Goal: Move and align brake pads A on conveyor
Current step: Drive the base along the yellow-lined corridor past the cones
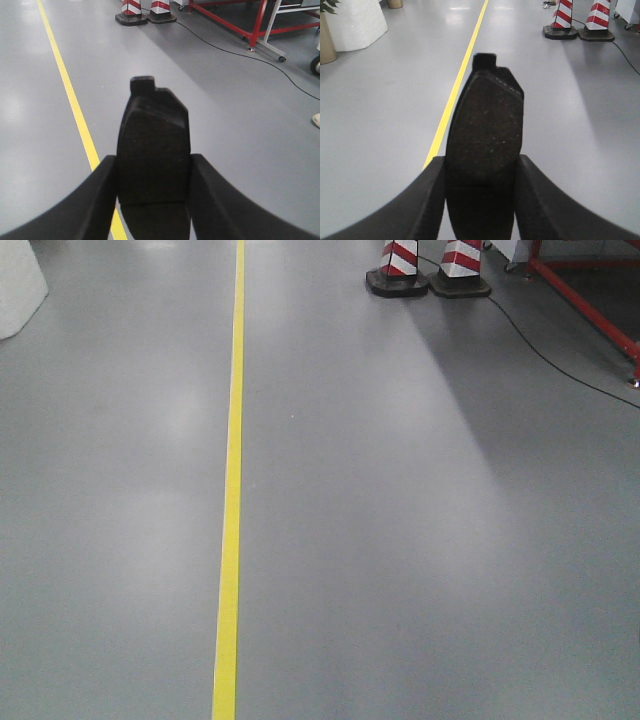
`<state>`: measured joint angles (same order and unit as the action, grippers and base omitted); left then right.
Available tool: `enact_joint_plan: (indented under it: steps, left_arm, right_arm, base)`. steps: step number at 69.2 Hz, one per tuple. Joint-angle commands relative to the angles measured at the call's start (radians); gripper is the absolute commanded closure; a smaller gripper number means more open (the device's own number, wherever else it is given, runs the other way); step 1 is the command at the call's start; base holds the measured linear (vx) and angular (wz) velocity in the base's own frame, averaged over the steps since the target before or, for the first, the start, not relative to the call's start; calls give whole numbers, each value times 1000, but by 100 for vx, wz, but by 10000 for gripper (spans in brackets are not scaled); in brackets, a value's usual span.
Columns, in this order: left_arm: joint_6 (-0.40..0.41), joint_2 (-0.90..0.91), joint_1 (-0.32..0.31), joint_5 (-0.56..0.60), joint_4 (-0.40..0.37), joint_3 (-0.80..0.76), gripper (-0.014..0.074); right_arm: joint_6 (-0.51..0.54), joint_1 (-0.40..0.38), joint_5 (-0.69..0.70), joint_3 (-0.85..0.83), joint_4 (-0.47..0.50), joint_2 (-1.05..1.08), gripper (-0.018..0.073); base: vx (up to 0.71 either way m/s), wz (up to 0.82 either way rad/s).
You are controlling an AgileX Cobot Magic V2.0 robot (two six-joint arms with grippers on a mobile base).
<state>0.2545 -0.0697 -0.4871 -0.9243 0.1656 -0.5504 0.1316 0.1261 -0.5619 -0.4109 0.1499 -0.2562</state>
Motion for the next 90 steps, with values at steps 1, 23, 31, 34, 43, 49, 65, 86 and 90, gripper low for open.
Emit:
enact_joint_plan:
  steps: [1,23,31,34,43,49,65,86,90]
  left_arm:
    - [-1,-21,-5,97,8,-24,603]
    - [-1,-21,-5,97,8,-24,603]
    - [-1,-21,-5,97,8,-24,603]
    - [-1,-21,-5,97,8,-24,603]
    - [-1,-21,-5,97,8,-24,603]
    - [-1,-22,-5,98,8,-24,603]
    - [-1,-22,-5,97,8,-24,603]
    - [-1,-22,-5,97,8,-24,603]
    - [-1,-22,-5,97,8,-24,603]
  right_arm:
    - [8,-3,96,-32,1,-9,562]
    - [8,-3,95,-32,1,-9,562]
    - [8,-3,95,-32,1,-9,562]
    - [8,-3,96,-32,1,-9,562]
    - [8,-3,96,-32,1,-9,562]
    - [8,-3,96,-32,1,-9,562]
    - [8,-3,96,-32,1,-9,562]
    - [8,-3,97,-32,1,-9,562]
    - [8,-3,97,-32,1,-9,562]
  base:
    - [74,-5]
    - [74,-1]
    - [76,2]
    - [76,2]
    - [78,1]
    - [78,2]
    - [78,6]
    - [79,17]
    - [80,31]
